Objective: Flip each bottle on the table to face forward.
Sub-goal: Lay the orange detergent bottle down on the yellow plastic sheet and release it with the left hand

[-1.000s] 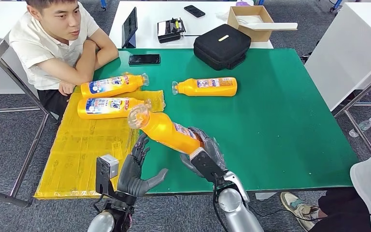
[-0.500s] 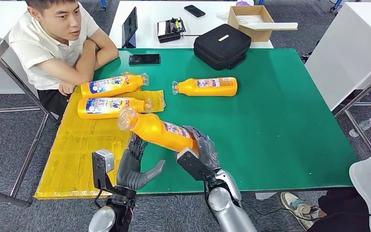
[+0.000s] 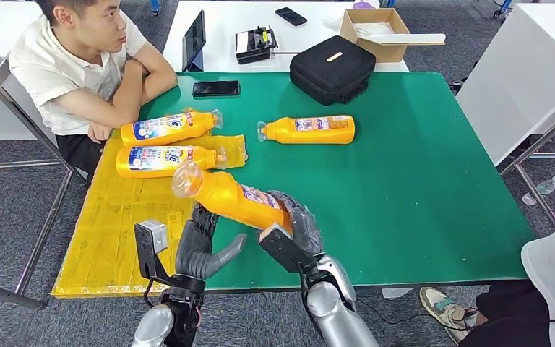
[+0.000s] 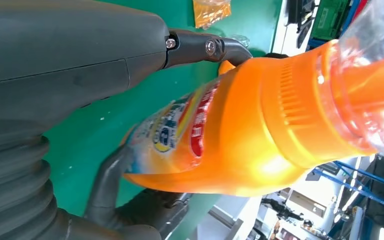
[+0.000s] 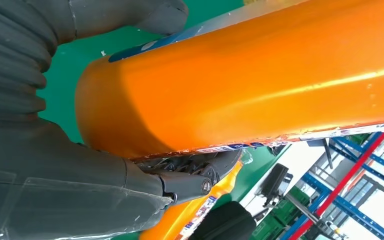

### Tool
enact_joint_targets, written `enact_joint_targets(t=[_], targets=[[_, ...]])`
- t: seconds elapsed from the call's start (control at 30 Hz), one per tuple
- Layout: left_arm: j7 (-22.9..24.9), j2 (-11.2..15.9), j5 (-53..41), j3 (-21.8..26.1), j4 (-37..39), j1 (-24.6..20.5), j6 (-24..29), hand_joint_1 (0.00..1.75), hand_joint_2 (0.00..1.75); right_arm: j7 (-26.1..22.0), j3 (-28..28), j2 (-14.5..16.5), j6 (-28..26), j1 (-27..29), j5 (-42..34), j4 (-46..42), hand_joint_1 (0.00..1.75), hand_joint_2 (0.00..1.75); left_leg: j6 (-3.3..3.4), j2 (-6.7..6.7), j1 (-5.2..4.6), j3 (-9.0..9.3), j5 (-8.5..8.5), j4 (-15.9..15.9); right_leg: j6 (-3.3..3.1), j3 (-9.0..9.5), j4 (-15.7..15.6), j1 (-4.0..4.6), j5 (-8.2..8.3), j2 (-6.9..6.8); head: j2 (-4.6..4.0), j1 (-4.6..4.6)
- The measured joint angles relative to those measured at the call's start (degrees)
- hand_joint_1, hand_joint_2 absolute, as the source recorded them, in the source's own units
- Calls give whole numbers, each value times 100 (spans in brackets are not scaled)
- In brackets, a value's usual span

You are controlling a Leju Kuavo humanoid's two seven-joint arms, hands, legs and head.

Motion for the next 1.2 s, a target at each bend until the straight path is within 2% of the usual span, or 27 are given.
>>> enact_joint_targets(t=[0.5,0.8,0.83,0.93,0.97,1.2], targets=[[-34,-42,1070,13,422,-394,419,0,175,-196,3,234,-178,-201,158,481,175,175,-2,0,0,-1,3,0,0,0,1,0,1,0,0,1],[-66,-63,1373,-8,654,-564,432,0,175,-219,33,348,-168,-390,83,810,175,175,-3,0,0,-1,4,0,0,-1,1,0,1,0,0,1],[-71,-65,1385,-10,682,-584,432,14,175,-221,37,361,-168,-410,75,851,175,175,-2,0,0,-1,4,1,0,0,1,0,1,0,0,1],[-88,-68,1395,-14,742,-629,433,145,175,-222,40,384,-165,-444,53,946,175,175,-1,0,0,-1,5,1,1,0,2,0,1,0,0,0],[-102,-70,1398,-15,755,-635,439,175,175,-223,40,386,-156,-450,40,970,175,175,-1,0,0,-1,5,1,1,0,2,0,1,0,0,1],[-179,-77,1397,-27,788,-643,496,175,175,-255,48,387,-63,-464,-48,1087,175,175,-1,0,0,-2,5,1,1,-1,1,0,1,0,0,2]])
